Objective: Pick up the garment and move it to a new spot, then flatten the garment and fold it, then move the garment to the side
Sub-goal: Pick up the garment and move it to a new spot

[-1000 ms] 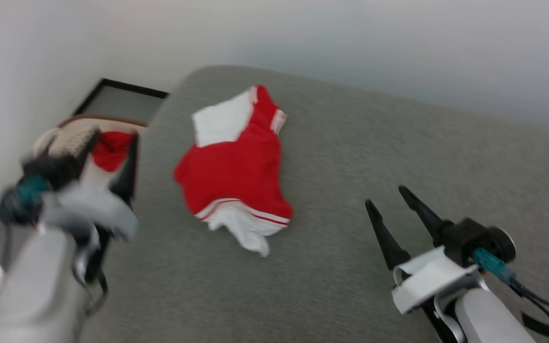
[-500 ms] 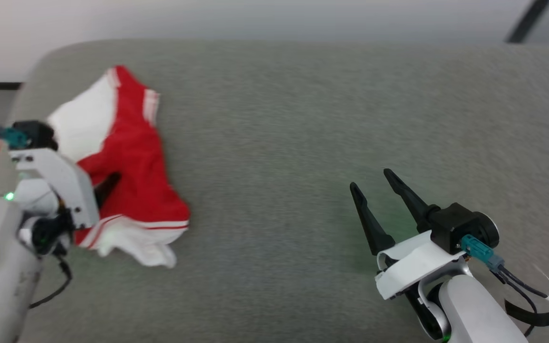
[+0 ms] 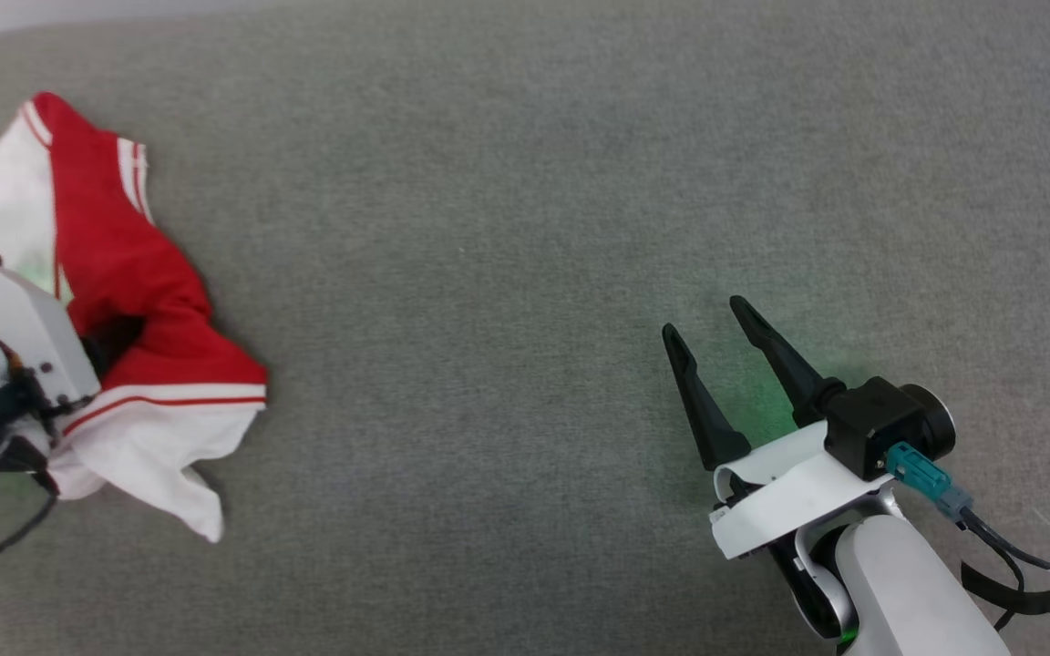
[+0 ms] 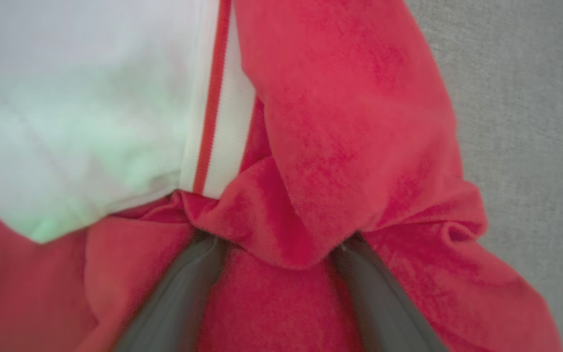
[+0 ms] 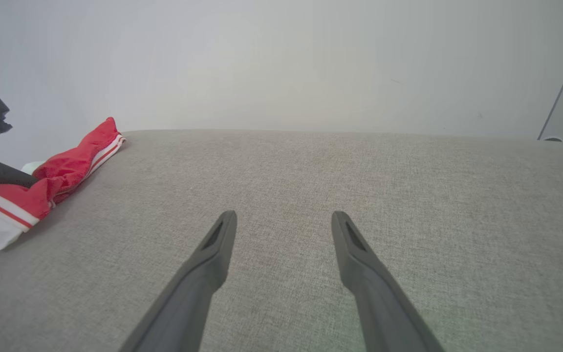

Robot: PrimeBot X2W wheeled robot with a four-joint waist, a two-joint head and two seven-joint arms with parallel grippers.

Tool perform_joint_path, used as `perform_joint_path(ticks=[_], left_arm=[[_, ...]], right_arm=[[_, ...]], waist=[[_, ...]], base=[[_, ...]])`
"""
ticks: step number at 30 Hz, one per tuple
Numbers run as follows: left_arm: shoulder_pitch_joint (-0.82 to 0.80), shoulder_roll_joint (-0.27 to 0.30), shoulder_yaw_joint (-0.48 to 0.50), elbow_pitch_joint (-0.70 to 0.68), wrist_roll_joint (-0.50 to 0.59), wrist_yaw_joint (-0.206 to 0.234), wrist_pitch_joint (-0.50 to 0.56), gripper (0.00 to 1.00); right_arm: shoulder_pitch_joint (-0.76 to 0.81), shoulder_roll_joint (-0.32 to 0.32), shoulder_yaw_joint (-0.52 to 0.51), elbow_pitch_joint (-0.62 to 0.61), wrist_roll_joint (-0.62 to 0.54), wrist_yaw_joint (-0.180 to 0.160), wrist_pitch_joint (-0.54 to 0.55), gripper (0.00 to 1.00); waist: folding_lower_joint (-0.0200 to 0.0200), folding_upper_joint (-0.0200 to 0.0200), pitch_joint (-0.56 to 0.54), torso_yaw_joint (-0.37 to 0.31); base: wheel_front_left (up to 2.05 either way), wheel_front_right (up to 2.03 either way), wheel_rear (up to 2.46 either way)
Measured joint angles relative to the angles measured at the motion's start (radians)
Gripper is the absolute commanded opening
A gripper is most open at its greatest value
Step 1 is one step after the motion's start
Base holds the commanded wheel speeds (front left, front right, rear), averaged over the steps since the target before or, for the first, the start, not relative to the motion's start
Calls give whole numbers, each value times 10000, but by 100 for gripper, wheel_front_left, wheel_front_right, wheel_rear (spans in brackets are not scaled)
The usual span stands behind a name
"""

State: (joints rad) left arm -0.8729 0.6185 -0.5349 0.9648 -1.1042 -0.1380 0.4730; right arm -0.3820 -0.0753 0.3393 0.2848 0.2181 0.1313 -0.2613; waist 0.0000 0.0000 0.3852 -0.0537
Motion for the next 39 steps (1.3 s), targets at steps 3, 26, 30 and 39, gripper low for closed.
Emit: perform_joint_path(ticks=[3, 26, 30, 39], left_arm=[[-90, 117, -2, 132, -259, -15, 105, 100], [128, 96, -2355, -1883, 288, 73, -3528, 0], [-378, -17, -3085, -2819, 569, 73, -3818, 0], [-1824, -433, -4606, -4169, 1012, 73, -4301, 0]], right_arm=[[7, 23, -33, -61, -63, 0, 0, 100], [953, -42, -470, 297, 347, 0, 0, 100], [1311, -77, -813, 238, 451, 0, -2, 100], [1687, 40, -1808, -234, 541, 0, -2, 100]], waist=[[0, 0, 242, -152], [0, 0, -1509, 140], [0, 0, -2016, 135], [0, 0, -2322, -589]], base=[[0, 0, 0], [0, 0, 0], [0, 0, 0], [0, 0, 0]])
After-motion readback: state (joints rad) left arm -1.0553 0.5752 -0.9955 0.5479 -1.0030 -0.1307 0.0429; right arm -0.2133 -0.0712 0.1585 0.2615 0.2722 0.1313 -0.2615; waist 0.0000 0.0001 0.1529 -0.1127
